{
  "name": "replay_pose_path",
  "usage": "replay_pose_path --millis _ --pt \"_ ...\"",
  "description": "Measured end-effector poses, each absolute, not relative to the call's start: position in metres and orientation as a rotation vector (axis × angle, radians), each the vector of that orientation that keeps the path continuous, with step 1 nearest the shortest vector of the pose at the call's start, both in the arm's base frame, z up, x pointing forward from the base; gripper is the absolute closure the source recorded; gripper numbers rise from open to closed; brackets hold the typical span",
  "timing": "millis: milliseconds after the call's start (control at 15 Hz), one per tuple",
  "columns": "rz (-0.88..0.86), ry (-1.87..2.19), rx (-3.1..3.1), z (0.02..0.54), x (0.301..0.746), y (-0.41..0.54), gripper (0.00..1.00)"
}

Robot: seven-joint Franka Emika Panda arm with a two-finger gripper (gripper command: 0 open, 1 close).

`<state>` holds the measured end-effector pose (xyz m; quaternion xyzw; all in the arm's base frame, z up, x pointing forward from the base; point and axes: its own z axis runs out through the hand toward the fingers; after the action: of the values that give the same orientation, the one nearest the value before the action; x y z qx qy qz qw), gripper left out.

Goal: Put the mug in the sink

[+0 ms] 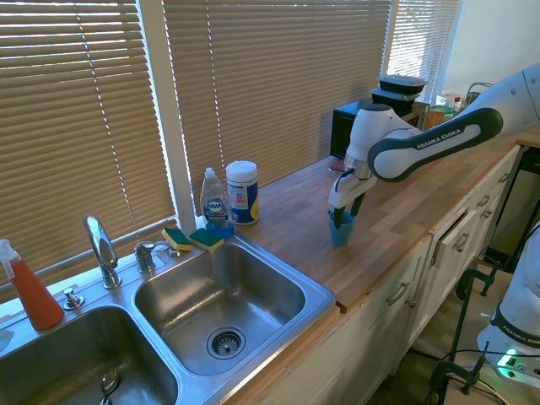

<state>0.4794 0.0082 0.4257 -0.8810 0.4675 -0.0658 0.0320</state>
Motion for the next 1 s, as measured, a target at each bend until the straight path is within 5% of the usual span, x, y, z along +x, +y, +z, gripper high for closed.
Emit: replay_pose_path --millis 400,467,1000 --pt "-0.091 1.475 -2.741 0.380 0.521 0.003 0.00" --pt "-0.066 1.485 -2.745 0.370 0.524 0.000 1.00" --pt "-0.022 1.499 -2.745 0.346 0.529 -0.001 1.00"
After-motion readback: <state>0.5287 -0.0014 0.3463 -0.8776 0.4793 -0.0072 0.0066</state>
